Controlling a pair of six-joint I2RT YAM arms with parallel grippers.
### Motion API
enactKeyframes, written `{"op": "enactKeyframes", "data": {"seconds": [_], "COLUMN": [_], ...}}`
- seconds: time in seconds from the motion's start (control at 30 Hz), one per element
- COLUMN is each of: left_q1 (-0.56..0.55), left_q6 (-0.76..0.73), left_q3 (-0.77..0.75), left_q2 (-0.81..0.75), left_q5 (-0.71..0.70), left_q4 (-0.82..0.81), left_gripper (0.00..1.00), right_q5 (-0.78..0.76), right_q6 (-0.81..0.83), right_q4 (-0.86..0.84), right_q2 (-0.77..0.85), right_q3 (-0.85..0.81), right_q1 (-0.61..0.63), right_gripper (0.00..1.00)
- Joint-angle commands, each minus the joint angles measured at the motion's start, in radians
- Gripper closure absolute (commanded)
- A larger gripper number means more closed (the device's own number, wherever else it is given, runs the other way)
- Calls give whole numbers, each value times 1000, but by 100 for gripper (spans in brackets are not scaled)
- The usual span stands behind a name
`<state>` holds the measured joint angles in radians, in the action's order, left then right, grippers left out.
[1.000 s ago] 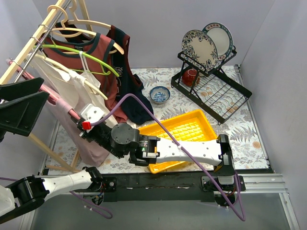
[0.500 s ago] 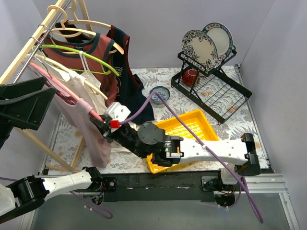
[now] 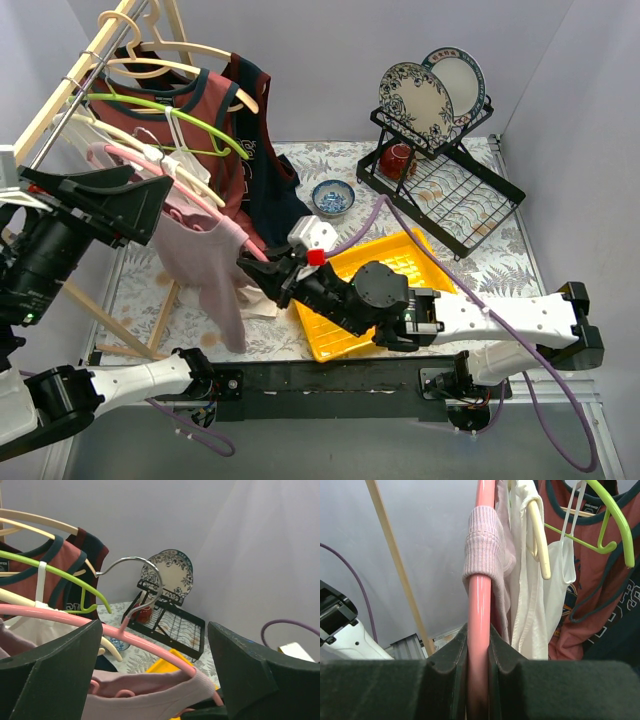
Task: Remove the tank top from the hanger
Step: Pick up the hanger from the clothesline.
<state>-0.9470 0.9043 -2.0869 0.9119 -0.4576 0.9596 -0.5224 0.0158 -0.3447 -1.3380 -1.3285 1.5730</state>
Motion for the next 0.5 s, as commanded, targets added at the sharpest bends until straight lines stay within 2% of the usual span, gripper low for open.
{"op": "enactKeyframes", "data": {"seconds": [0.0,0.17,0.43,0.47], "left_q1": [-6,-4,-4,-4], "left_q6": [-53,-97,-111,-110], "left_q3": [42,99,149,157], "left_q2": [25,33,44,44], "left_q5": [-44,-19,8,8], "left_q4": [-10,-70,-94,-93], "left_gripper": [17,26,53,53], "right_q5": [38,59,58,58], "right_q6": [-39,-53,-57,-57], "right_q4": [-132,-138,-132,-131], "right_q2": [91,141,184,186], "right_q3": [28,86,110,111], "right_q1": [4,4,4,4], "right_gripper": [99,99,99,99]}}
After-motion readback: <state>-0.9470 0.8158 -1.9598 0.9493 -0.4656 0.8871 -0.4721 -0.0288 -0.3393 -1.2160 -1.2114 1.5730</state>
